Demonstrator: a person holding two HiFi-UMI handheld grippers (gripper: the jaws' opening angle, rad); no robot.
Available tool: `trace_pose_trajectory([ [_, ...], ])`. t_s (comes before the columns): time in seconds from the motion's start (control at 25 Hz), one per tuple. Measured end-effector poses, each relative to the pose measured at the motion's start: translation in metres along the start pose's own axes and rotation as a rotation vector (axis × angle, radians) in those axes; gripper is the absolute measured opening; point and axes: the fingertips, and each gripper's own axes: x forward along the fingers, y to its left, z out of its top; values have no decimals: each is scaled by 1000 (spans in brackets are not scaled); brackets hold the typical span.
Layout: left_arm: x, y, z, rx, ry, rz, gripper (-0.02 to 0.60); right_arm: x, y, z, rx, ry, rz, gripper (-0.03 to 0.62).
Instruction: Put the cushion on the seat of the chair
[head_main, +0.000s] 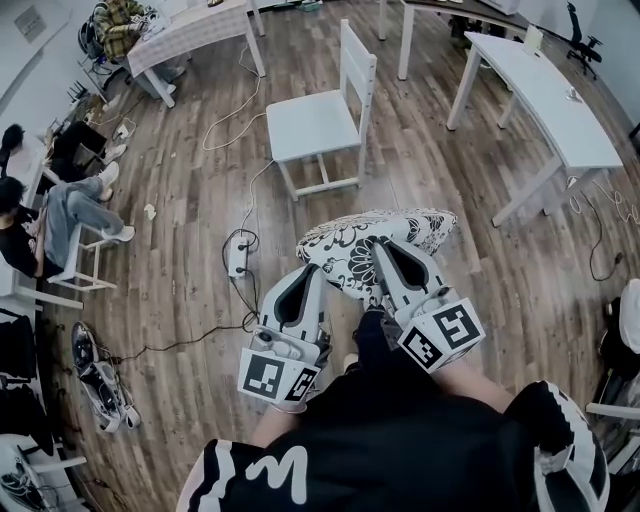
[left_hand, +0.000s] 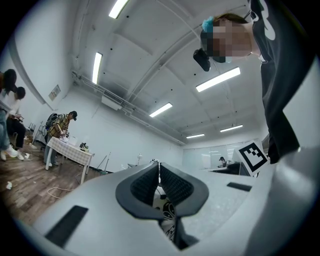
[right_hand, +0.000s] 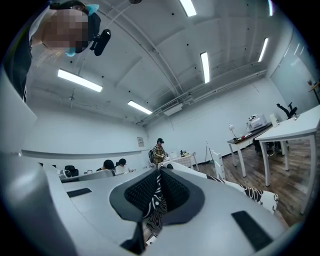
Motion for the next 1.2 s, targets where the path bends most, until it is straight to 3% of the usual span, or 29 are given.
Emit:
trace_pose_trajectory([
  [1.2,189,91,-9,18,5,92,14,168,-138,33,64,54,115,35],
])
